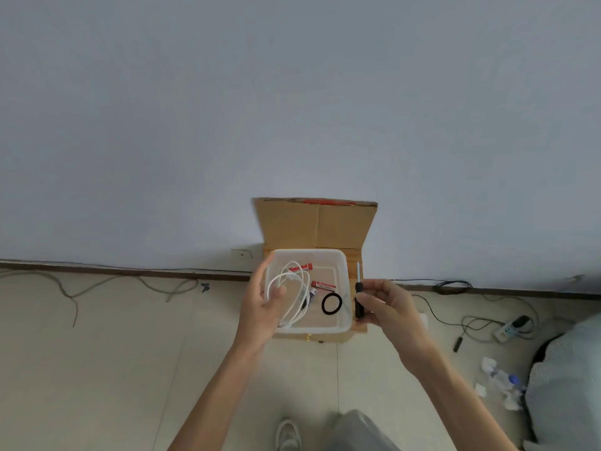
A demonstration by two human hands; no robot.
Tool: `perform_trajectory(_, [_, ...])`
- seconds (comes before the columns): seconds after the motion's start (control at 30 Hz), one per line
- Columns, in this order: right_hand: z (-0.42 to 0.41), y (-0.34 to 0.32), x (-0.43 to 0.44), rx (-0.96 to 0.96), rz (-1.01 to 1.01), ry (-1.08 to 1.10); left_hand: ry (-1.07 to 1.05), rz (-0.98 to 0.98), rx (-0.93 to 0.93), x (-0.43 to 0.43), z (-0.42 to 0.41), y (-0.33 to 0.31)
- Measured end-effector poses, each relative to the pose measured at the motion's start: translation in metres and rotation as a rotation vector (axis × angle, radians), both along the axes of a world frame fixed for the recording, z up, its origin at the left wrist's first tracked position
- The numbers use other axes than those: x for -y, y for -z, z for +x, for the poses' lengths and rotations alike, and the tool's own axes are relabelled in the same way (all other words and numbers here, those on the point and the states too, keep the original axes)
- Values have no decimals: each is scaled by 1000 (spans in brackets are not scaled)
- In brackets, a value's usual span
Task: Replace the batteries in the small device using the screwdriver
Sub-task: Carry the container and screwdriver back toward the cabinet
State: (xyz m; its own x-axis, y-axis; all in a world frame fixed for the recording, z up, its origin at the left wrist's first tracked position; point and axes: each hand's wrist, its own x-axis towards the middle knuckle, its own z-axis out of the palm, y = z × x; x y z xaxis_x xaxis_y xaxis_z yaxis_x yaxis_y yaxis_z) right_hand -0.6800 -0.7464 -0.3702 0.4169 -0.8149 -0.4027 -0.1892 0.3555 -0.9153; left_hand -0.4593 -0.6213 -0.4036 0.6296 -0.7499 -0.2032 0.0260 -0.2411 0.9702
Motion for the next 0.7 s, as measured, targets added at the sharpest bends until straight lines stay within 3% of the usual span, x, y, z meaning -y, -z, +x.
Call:
perform_trajectory(0.23, [51, 110, 71, -155, 27, 40, 136, 72, -10, 73, 70, 109])
perform_trajectory(0.7, [97, 386, 155, -504, -17, 12, 73, 89, 47, 149, 117, 360])
